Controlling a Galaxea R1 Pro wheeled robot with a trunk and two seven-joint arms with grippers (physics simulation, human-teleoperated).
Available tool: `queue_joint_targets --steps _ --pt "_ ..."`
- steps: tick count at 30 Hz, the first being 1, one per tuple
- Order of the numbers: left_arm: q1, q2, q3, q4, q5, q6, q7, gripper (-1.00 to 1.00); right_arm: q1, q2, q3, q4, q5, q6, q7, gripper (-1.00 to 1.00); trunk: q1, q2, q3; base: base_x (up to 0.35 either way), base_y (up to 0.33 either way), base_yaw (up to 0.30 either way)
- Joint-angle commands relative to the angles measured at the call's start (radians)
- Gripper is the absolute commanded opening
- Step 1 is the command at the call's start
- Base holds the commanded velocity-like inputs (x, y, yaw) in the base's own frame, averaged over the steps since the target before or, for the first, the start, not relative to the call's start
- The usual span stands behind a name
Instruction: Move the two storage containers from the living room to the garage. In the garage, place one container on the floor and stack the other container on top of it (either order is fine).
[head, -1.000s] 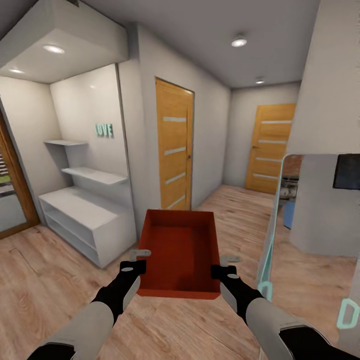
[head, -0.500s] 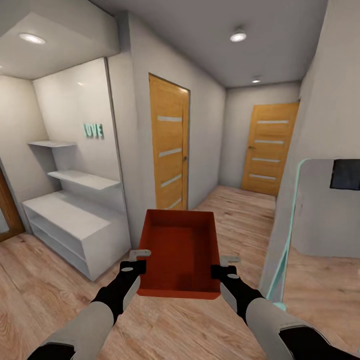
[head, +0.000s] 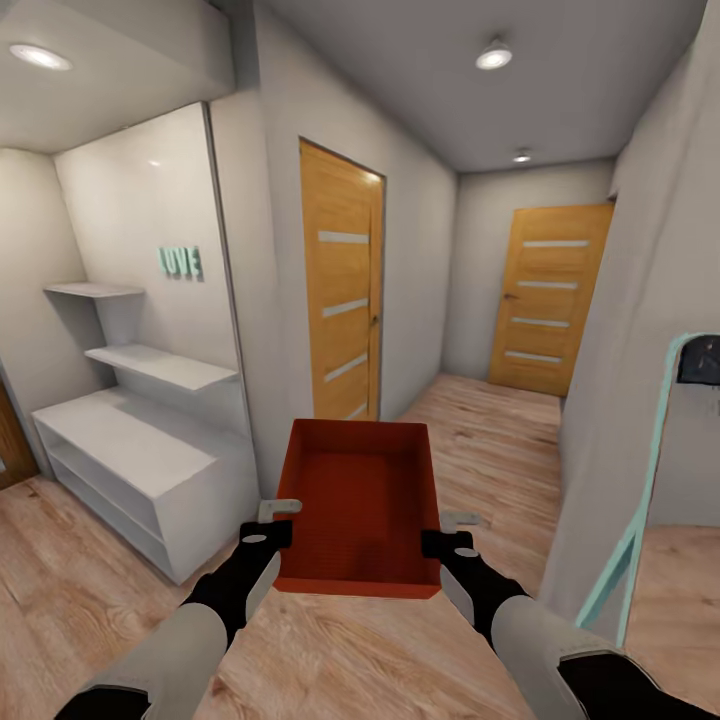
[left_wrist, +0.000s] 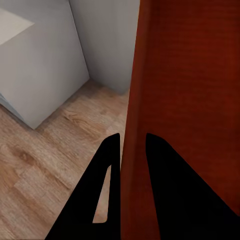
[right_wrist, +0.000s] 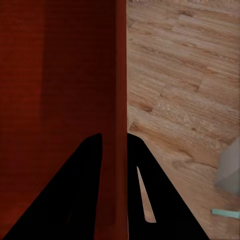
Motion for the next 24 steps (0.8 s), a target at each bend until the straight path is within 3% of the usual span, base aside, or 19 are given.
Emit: queue_joint_targets --steps 1,8,24 --pt "0.000 0.010 0.003 -0.003 -0.016 0.010 0.016 -1.00 0.000 -0.024 0.002 0.000 -0.001 -0.002 -0.006 -1.00 0.001 -0.001 0.000 0.324 0.082 0.000" --pt "0.000 0.011 0.003 -0.003 -0.016 0.010 0.016 -1.00 0.000 -0.024 0.002 0.000 -0.001 -0.001 -0.006 -1.00 0.001 -0.001 0.000 0.324 0.082 -0.043" --pt "0.000 0.010 0.003 -0.003 -0.016 0.010 0.016 -1.00 0.000 -0.022 0.002 0.000 0.000 -0.001 -0.005 -1.00 0.001 -0.001 0.000 0.323 0.082 -0.232"
